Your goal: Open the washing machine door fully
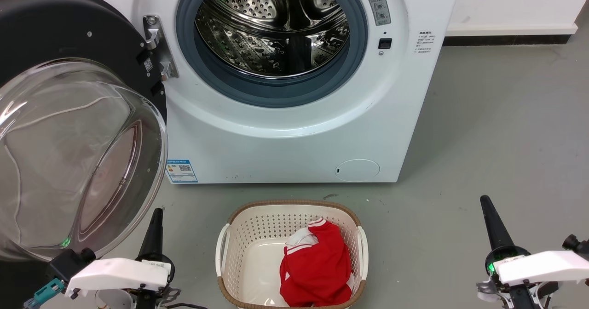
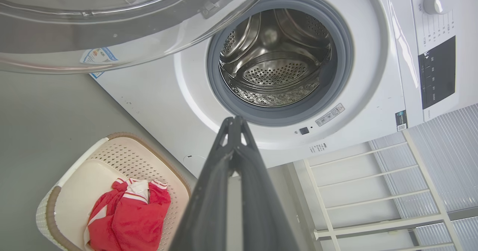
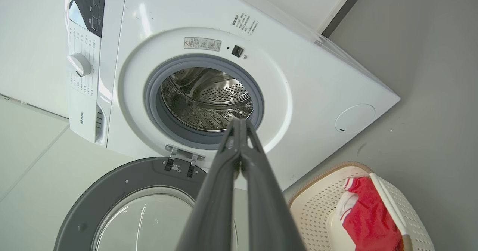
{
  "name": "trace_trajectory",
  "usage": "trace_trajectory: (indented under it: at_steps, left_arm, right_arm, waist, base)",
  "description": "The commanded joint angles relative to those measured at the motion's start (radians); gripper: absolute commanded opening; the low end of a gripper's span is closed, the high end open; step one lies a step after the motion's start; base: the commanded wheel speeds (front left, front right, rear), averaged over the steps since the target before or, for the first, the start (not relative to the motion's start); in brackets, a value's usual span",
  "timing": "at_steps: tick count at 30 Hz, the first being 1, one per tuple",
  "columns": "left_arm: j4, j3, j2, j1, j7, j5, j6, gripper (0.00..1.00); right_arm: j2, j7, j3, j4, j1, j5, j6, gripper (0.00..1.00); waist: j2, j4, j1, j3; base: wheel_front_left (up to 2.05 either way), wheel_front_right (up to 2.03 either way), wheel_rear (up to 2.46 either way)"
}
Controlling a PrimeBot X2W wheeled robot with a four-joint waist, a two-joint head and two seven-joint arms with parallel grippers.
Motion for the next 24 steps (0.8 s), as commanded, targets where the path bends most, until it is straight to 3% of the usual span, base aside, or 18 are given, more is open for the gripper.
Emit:
trace_trajectory:
  at_steps: [1, 24]
  left_arm:
    - [-0.004, 0.004, -0.002, -0.029, 0.006, -0.021, -0.007, 0.00]
    - [0.019, 0.026, -0.013, -0.045, 0.060, -0.244, -0.033, 0.00]
  right_arm:
    - [-0.006, 0.002, -0.004, -0.004, -0.025, 0.024, 0.000, 0.00]
    - [-0.003, 0.044, -0.023, 0.036, -0.052, 0.242, 0.000, 0.00]
  waist:
    - [0.0000, 0.000, -0.0001, 0.000]
    - [0.0000, 0.004, -0.0001, 0.001]
  base:
    - [0.00, 0.00, 0.00]
    - [0.00, 0.00, 0.00]
